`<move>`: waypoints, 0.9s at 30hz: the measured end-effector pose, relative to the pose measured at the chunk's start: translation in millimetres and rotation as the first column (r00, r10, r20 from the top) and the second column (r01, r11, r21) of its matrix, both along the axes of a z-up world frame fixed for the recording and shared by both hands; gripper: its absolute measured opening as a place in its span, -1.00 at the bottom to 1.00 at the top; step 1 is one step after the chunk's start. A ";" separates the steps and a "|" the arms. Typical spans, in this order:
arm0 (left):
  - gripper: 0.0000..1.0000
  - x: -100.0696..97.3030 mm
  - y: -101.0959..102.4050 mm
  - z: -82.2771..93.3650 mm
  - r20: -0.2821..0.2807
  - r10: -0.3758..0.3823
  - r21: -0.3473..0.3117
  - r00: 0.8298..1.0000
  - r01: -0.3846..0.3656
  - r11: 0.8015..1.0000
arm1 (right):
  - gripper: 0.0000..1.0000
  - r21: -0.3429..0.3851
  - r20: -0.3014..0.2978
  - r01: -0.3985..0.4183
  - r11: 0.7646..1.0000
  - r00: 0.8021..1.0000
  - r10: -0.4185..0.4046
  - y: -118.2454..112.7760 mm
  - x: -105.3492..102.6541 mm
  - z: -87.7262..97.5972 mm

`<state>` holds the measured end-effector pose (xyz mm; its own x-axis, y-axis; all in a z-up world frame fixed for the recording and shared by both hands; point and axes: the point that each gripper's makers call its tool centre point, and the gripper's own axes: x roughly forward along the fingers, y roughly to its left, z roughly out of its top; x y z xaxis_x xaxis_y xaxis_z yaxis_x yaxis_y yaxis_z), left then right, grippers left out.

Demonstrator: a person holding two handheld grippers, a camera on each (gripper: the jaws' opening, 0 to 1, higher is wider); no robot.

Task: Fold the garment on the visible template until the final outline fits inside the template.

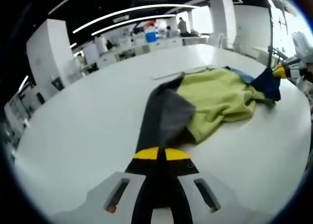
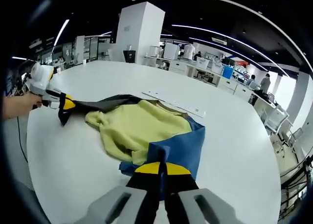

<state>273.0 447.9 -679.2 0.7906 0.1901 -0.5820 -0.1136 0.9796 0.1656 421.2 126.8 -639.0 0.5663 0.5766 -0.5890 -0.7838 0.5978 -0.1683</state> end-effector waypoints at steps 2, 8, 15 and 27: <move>-1.00 -0.4 3.5 0.1 -0.003 -0.004 0.013 1.000 0.004 1.000 | -1.00 -0.013 0.014 0.025 1.000 1.000 -0.025 -11.8 9.3 2.7; -1.00 -2.1 15.9 -0.3 -0.021 -0.006 0.041 1.000 0.007 0.999 | -1.00 -0.062 0.050 0.105 0.993 0.994 -0.102 -48.9 36.8 8.5; -1.00 -3.8 34.6 -6.5 -0.055 -0.001 0.071 0.998 0.005 0.997 | -1.00 -0.112 0.069 0.194 0.975 0.980 -0.187 -89.3 64.9 6.8; -1.00 -1.5 60.7 -18.3 -0.102 0.016 0.104 0.995 -0.006 0.995 | -1.00 -0.185 0.039 0.290 0.939 0.957 -0.287 -134.1 100.2 -18.5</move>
<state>271.5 508.6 -697.5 0.7255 0.2619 -0.6364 -0.1016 0.9554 0.2773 521.5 -7.3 -657.5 0.6992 0.2678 -0.6628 -0.5797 0.7550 -0.3064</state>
